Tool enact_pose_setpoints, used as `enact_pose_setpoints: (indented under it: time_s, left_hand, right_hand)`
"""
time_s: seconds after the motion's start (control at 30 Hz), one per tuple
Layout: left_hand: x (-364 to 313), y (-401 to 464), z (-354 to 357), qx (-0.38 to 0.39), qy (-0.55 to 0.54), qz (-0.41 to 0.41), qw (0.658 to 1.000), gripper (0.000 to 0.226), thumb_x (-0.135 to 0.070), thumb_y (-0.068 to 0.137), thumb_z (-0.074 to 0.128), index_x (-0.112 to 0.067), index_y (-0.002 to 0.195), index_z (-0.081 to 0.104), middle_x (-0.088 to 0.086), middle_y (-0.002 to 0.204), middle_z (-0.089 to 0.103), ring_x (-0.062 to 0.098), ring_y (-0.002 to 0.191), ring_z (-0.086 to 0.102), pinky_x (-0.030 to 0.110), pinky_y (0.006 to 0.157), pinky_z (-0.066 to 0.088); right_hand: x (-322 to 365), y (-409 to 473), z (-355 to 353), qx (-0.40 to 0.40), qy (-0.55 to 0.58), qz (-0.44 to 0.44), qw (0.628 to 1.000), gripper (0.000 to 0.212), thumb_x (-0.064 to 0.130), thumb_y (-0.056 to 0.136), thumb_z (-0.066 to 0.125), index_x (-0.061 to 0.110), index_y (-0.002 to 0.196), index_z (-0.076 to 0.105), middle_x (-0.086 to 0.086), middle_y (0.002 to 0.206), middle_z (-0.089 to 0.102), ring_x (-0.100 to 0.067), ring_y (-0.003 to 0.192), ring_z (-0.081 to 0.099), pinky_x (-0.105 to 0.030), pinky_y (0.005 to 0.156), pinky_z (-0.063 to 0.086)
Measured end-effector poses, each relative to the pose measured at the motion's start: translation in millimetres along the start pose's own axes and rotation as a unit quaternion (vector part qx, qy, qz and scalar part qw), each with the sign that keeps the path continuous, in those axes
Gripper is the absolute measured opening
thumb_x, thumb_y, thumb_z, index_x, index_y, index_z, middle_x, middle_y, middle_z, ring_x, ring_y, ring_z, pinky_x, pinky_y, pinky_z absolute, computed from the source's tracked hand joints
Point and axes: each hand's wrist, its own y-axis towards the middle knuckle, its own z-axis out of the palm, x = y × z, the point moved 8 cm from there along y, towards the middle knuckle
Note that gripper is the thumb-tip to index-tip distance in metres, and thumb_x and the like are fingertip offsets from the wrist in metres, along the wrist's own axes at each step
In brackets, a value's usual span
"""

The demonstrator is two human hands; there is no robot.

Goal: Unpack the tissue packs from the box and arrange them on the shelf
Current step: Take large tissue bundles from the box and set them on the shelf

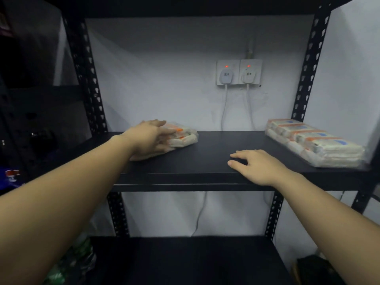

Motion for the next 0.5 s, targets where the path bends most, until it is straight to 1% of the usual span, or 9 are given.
enact_pose_setpoints:
  time_s: [0.07, 0.1, 0.13, 0.17, 0.23, 0.3, 0.37, 0.43, 0.5]
  left_hand:
    - [-22, -14, -9, -0.066, -0.006, 0.034, 0.997, 0.069, -0.048, 0.095, 0.068, -0.037, 0.157, 0.040, 0.008, 0.165, 0.036, 0.031, 0.151, 0.034, 0.036, 0.122, 0.024]
    - [-35, -25, -9, -0.094, -0.020, 0.056, 0.994, 0.067, -0.045, 0.094, 0.069, -0.033, 0.155, 0.044, 0.008, 0.163, 0.041, 0.031, 0.149, 0.038, 0.035, 0.122, 0.025]
    - [-47, -38, -7, -0.122, -0.033, 0.080, 0.989, 0.065, -0.043, 0.093, 0.071, -0.032, 0.153, 0.048, 0.007, 0.160, 0.044, 0.030, 0.147, 0.041, 0.037, 0.122, 0.028]
    - [-59, -54, -2, -0.146, -0.042, 0.102, 0.983, 0.063, -0.044, 0.092, 0.071, -0.030, 0.151, 0.052, 0.006, 0.159, 0.047, 0.029, 0.146, 0.043, 0.039, 0.122, 0.031]
    - [-78, -88, 16, -0.174, -0.058, 0.134, 0.974, 0.061, -0.048, 0.092, 0.068, -0.027, 0.148, 0.057, 0.006, 0.157, 0.049, 0.027, 0.148, 0.042, 0.047, 0.123, 0.032]
    - [-92, -122, 40, -0.173, -0.085, 0.150, 0.970, 0.061, -0.050, 0.094, 0.065, -0.025, 0.149, 0.055, 0.005, 0.160, 0.045, 0.024, 0.152, 0.035, 0.050, 0.127, 0.023]
    - [-100, -153, 70, -0.166, -0.105, 0.152, 0.969, 0.061, -0.049, 0.097, 0.062, -0.024, 0.151, 0.052, 0.003, 0.163, 0.041, 0.021, 0.154, 0.030, 0.046, 0.129, 0.015]
    - [-97, -179, 109, -0.140, -0.135, 0.133, 0.972, 0.062, -0.048, 0.099, 0.060, -0.023, 0.154, 0.048, 0.002, 0.162, 0.042, 0.020, 0.153, 0.032, 0.041, 0.129, 0.013]
    - [-90, -201, 156, -0.093, -0.163, 0.101, 0.977, 0.065, -0.050, 0.099, 0.059, -0.022, 0.156, 0.045, 0.001, 0.162, 0.043, 0.018, 0.152, 0.034, 0.035, 0.127, 0.010]
  right_hand:
    - [9, -8, 0, -0.022, 0.012, -0.019, 1.000, 0.055, 0.065, 0.097, 0.047, 0.037, 0.143, 0.057, 0.015, 0.155, 0.049, -0.015, 0.135, 0.051, -0.036, 0.108, 0.042]
    - [16, -15, 1, -0.039, 0.022, -0.035, 0.998, 0.053, 0.063, 0.097, 0.048, 0.037, 0.143, 0.058, 0.015, 0.154, 0.049, -0.013, 0.133, 0.052, -0.034, 0.106, 0.043]
    - [24, -25, 3, -0.060, 0.033, -0.056, 0.996, 0.051, 0.059, 0.098, 0.050, 0.036, 0.143, 0.058, 0.015, 0.154, 0.050, -0.012, 0.136, 0.049, -0.031, 0.107, 0.042]
    - [34, -35, 5, -0.083, 0.043, -0.080, 0.992, 0.050, 0.056, 0.098, 0.053, 0.034, 0.143, 0.059, 0.014, 0.153, 0.050, -0.010, 0.141, 0.045, -0.030, 0.111, 0.039]
    - [56, -60, 14, -0.131, 0.055, -0.129, 0.981, 0.049, 0.048, 0.098, 0.059, 0.027, 0.142, 0.061, 0.010, 0.153, 0.052, -0.010, 0.145, 0.041, -0.034, 0.121, 0.031]
    - [74, -85, 30, -0.162, 0.055, -0.158, 0.972, 0.049, 0.042, 0.098, 0.063, 0.022, 0.142, 0.062, 0.006, 0.152, 0.053, -0.010, 0.144, 0.043, -0.038, 0.125, 0.026]
    - [86, -106, 54, -0.165, 0.061, -0.159, 0.971, 0.049, 0.041, 0.098, 0.065, 0.020, 0.142, 0.061, 0.004, 0.151, 0.055, -0.012, 0.143, 0.045, -0.040, 0.124, 0.029]
    - [92, -125, 87, -0.136, 0.074, -0.142, 0.978, 0.051, 0.043, 0.097, 0.063, 0.019, 0.143, 0.061, 0.003, 0.149, 0.057, -0.014, 0.142, 0.047, -0.041, 0.121, 0.034]
    - [95, -143, 127, -0.090, 0.083, -0.119, 0.985, 0.052, 0.044, 0.097, 0.063, 0.019, 0.142, 0.062, 0.002, 0.147, 0.058, -0.016, 0.140, 0.048, -0.040, 0.118, 0.039]
